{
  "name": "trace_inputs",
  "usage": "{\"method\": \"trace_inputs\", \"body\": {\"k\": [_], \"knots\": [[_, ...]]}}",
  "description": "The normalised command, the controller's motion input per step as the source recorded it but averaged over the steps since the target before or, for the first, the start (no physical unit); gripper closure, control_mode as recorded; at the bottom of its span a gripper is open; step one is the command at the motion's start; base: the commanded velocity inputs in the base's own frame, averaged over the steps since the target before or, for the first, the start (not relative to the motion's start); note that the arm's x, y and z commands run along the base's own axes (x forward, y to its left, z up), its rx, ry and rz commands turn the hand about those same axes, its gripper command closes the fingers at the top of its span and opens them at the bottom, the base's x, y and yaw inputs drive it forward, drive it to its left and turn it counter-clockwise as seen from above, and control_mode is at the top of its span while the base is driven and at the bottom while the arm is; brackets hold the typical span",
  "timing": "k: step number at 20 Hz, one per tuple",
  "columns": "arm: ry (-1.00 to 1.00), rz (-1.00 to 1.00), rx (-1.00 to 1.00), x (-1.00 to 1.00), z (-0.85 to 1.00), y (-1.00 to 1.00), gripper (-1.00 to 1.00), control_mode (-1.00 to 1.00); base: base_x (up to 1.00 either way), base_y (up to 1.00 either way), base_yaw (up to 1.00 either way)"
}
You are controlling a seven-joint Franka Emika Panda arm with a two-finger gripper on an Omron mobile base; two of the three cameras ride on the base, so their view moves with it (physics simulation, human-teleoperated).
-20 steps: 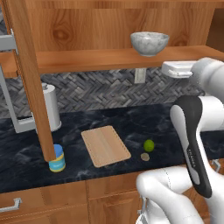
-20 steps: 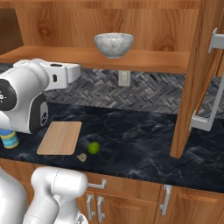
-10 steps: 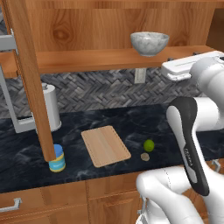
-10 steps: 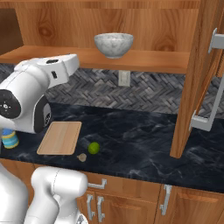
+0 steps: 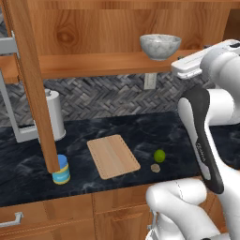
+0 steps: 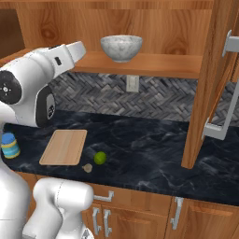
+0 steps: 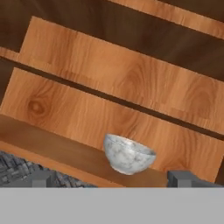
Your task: Open the cabinet. Place the bowl and condiment on the counter. Then place the lime and garlic on the cutting board.
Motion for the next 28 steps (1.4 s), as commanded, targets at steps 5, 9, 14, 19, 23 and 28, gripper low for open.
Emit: {"method": "trace_inputs", "body": {"k": [5, 9, 14, 19, 23, 28], "knots": [[-0.01, -0.18, -0.26, -0.16, -0.08, 0.00, -1.00, -1.00, 0.00, 0.00, 0.00], [0.00, -0.18, -0.26, -0.04, -0.06, 0.00, -1.00, -1.00, 0.00, 0.00, 0.00], [0.13, -0.14, -0.12, 0.06, 0.00, 0.00, -1.00, -1.00, 0.00, 0.00, 0.00], [0.02, -0.03, -0.03, 0.00, -0.01, -0.01, -1.00, -1.00, 0.00, 0.00, 0.00], [0.00, 0.00, 0.00, 0.00, 0.00, 0.00, -1.00, -1.00, 0.00, 0.00, 0.00], [0.00, 0.00, 0.02, 0.03, -0.07, -0.09, -1.00, -1.00, 0.00, 0.00, 0.00]]}}
